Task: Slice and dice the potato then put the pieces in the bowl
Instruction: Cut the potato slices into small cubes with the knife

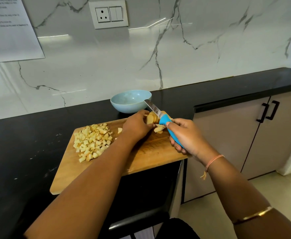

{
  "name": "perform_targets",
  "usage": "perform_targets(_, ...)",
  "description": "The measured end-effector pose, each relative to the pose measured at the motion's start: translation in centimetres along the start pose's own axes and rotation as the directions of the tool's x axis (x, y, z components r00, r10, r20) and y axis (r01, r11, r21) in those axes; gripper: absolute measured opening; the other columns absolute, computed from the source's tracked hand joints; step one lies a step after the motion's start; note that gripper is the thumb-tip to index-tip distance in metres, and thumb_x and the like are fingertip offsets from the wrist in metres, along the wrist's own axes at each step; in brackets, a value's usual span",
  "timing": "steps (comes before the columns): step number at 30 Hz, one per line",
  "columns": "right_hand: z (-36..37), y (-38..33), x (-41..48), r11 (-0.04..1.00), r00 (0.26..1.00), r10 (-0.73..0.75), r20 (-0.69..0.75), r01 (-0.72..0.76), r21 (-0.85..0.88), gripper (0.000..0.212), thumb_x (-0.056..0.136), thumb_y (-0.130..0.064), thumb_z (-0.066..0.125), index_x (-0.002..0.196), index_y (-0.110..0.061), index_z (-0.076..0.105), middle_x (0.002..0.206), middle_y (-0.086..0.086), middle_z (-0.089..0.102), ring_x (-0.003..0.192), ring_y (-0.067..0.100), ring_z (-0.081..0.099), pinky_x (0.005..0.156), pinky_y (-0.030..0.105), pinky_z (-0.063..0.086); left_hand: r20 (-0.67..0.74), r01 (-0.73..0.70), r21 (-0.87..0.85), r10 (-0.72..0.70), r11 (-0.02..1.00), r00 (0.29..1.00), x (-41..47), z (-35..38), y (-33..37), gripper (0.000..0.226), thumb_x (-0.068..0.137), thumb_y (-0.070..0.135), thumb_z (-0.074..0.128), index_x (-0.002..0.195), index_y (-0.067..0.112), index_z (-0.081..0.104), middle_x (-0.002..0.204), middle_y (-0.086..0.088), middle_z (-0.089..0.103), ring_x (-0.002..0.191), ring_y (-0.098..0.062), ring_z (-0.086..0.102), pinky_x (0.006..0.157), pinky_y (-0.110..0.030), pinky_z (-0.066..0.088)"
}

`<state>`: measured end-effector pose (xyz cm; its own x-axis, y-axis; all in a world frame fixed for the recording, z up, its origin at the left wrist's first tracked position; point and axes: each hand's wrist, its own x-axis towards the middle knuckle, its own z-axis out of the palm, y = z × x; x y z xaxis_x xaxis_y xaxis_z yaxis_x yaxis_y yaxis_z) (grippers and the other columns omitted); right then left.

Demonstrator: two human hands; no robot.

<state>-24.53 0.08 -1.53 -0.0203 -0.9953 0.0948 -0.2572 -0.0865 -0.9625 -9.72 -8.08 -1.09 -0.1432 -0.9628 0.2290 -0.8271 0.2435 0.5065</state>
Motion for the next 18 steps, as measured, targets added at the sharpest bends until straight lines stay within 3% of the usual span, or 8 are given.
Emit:
perform_targets(3,0.1,0.1,0.1,1.0,1.0,-0.003,-0.013,0.003,0.011,0.026,0.1,-0.031,0.043,0.116,-0.017,0.058,0.06,0.006,0.052,0.038,0.01,0.04,0.037,0.02,0.033,-0.038,0.016,-0.074,-0.018,0.997,0.999,-0.5,-0.1,-0.2,0.05,0.081,0.039,0.073,0.124,0.021,0.053,0.114,0.003,0.064,0.097,-0.01,0.057,0.083,-0.028,0.051)
perform_targets(8,0.1,0.2,0.1,1.0,1.0,-0.007,-0.029,0.008,0.014,0.026,0.1,-0.031,0.044,0.115,-0.015,0.059,0.06,0.006,0.053,0.037,0.01,0.04,0.037,0.02,0.034,-0.072,0.007,-0.069,-0.012,0.998,0.997,-1.1,-0.3,0.0,0.049,0.078,0.041,0.075,0.12,0.022,0.056,0.108,0.004,0.062,0.094,-0.009,0.054,0.079,-0.028,0.05)
perform_targets(13,0.2,0.1,-0.2,0.999,0.999,-0.006,-0.034,0.007,0.032,0.021,0.1,-0.03,0.044,0.109,-0.018,0.059,0.059,0.005,0.052,0.036,0.009,0.04,0.036,0.02,0.033,-0.076,0.088,-0.081,-0.094,0.993,0.993,-1.5,-0.4,-0.1,0.052,0.074,0.048,0.076,0.113,0.02,0.057,0.104,0.003,0.065,0.094,-0.012,0.059,0.074,-0.026,0.049)
perform_targets(18,0.3,-0.1,-0.1,0.999,0.999,0.01,-0.038,-0.008,0.038,0.022,0.1,-0.031,0.044,0.112,-0.019,0.058,0.06,0.006,0.052,0.036,0.009,0.04,0.037,0.019,0.033,-0.1,0.105,-0.017,-0.106,0.994,0.989,-2.5,-1.2,-0.1,0.053,0.084,0.051,0.064,0.12,0.014,0.052,0.107,-0.003,0.063,0.098,-0.017,0.058,0.071,-0.026,0.043)
